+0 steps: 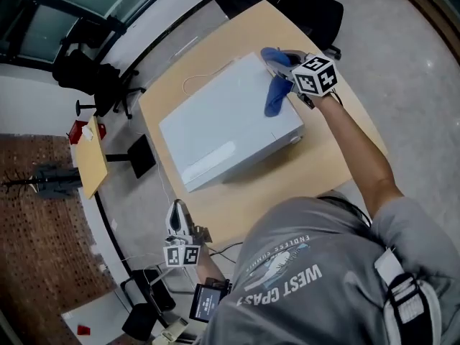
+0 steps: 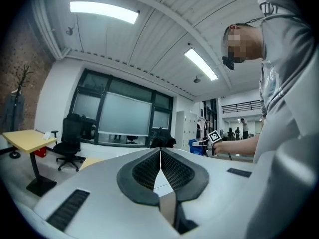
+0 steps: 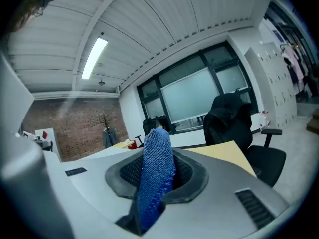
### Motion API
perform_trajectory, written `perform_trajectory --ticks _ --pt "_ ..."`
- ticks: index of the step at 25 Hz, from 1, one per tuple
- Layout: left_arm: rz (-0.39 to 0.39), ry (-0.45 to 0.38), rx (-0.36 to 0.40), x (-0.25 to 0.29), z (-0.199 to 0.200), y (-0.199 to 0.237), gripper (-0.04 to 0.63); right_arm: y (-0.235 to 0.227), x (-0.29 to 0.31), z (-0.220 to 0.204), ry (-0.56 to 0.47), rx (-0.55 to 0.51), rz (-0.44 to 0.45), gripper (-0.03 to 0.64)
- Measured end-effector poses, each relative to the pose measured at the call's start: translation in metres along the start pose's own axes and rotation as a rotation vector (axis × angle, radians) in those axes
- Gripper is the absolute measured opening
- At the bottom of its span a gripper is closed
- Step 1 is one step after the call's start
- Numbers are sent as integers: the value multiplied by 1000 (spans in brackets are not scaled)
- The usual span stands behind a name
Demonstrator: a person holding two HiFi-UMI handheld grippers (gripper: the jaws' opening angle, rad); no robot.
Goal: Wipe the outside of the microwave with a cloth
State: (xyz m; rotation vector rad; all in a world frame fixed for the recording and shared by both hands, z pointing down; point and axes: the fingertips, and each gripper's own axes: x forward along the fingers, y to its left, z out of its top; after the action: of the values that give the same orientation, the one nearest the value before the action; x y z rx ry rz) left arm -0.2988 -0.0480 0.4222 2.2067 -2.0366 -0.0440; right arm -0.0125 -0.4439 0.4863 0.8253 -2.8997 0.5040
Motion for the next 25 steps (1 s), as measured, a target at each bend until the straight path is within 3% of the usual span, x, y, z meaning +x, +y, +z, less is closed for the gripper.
perform_trajectory --ticks 3,8,14,19,25 --pt "18 17 1 13 -2 -15 23 -1 6 -39 26 59 66 89" --pt "58 43 16 22 -3 -32 23 -19 3 -74 -70 270 79 87" --pt "82 65 20 29 -5 -48 23 -45 4 -179 52 422 19 87" --pt "91 78 25 31 -8 -52 23 -58 2 -265 194 487 -17 87" --pt "101 80 19 29 -9 -52 23 -61 4 -280 223 507 -29 83"
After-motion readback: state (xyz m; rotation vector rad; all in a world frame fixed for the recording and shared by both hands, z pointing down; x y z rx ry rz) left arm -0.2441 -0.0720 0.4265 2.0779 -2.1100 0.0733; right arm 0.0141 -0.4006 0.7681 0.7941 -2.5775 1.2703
